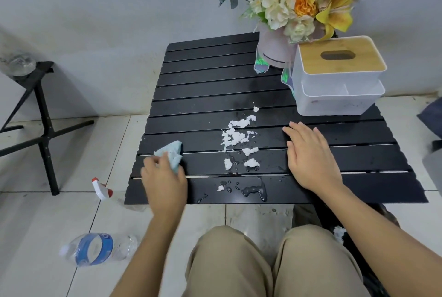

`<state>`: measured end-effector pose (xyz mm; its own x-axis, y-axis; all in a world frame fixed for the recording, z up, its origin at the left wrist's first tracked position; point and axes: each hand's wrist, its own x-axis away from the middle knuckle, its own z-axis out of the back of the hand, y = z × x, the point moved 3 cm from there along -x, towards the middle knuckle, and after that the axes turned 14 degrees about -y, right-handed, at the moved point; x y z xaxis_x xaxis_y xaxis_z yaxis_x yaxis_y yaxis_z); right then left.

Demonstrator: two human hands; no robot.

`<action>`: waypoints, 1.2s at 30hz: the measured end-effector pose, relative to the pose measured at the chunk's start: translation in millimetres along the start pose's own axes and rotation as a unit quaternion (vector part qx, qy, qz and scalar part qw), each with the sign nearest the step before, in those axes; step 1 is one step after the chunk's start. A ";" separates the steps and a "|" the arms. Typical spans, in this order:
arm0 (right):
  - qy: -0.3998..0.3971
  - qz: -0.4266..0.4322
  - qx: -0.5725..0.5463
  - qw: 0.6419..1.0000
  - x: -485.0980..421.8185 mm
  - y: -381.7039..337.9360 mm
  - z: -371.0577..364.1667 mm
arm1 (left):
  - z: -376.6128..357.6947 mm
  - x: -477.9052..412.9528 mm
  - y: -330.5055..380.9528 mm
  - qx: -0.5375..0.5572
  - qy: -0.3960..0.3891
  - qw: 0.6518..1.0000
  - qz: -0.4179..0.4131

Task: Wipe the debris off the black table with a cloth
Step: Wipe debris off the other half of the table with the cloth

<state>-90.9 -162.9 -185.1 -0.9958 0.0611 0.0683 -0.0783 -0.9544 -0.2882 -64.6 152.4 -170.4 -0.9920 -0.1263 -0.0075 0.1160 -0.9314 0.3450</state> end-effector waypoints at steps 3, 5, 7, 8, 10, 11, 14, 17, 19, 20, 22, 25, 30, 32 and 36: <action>-0.001 0.001 -0.001 1.000 -1.1 -0.5 -0.5 | -25.8 32.1 65.6 0.013 -0.013 0.998 -0.055; 0.003 0.007 -0.016 1.000 -2.3 -0.5 -1.3 | -39.2 47.5 111.0 0.025 -0.058 0.989 -0.130; 0.012 0.006 -0.041 0.999 -1.2 1.5 -0.4 | -41.9 44.8 133.9 0.090 -0.125 0.975 -0.162; 0.013 0.005 -0.053 0.998 -0.2 3.1 -0.1 | -37.1 38.8 135.0 0.139 -0.148 0.965 -0.166; 0.017 0.003 -0.077 0.997 1.1 5.2 1.5 | -17.0 21.2 119.4 0.217 -0.138 0.954 -0.157; 0.019 0.001 -0.085 0.996 1.1 5.5 2.4 | -6.0 9.8 104.5 0.227 -0.108 0.957 -0.145; 0.019 -0.005 -0.071 0.997 0.3 3.0 2.6 | 12.5 -26.9 53.1 0.167 -0.047 0.983 -0.056; 0.023 -0.011 -0.065 0.998 -1.7 1.5 1.9 | -2.2 -40.2 41.0 0.078 -0.028 0.996 0.021; 0.024 -0.014 -0.063 0.998 -2.6 1.8 0.1 | -18.9 -30.4 67.7 0.031 -0.030 0.999 -0.010; 0.025 -0.014 -0.063 0.998 -3.0 2.0 -0.2 | -27.0 -24.3 85.3 0.029 -0.037 0.998 -0.035; 0.024 -0.013 -0.064 0.998 -2.0 1.4 0.7 | -39.1 -10.6 119.5 0.056 -0.080 0.988 -0.117; 0.031 -0.014 -0.063 0.997 0.9 2.5 3.2 | -34.5 -2.1 145.4 0.165 -0.156 0.949 -0.217; 0.036 -0.042 -0.058 0.997 -0.1 6.0 -0.2 | -7.3 -75.5 94.2 0.211 -0.025 0.970 -0.120; 0.039 -0.043 -0.059 0.997 -0.8 4.6 -1.6 | -16.3 -103.2 79.7 0.120 -0.020 0.992 -0.044; 0.043 -0.049 -0.056 0.996 -1.4 4.4 -2.3 | -43.0 -108.2 125.3 0.038 -0.052 0.997 -0.041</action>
<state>-89.9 -166.5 -188.6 -0.9832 0.1812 0.0207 -0.1748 -0.9042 -0.3897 59.5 34.7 -166.7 -0.9983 -0.0117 0.0579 0.0348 -0.9082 0.4172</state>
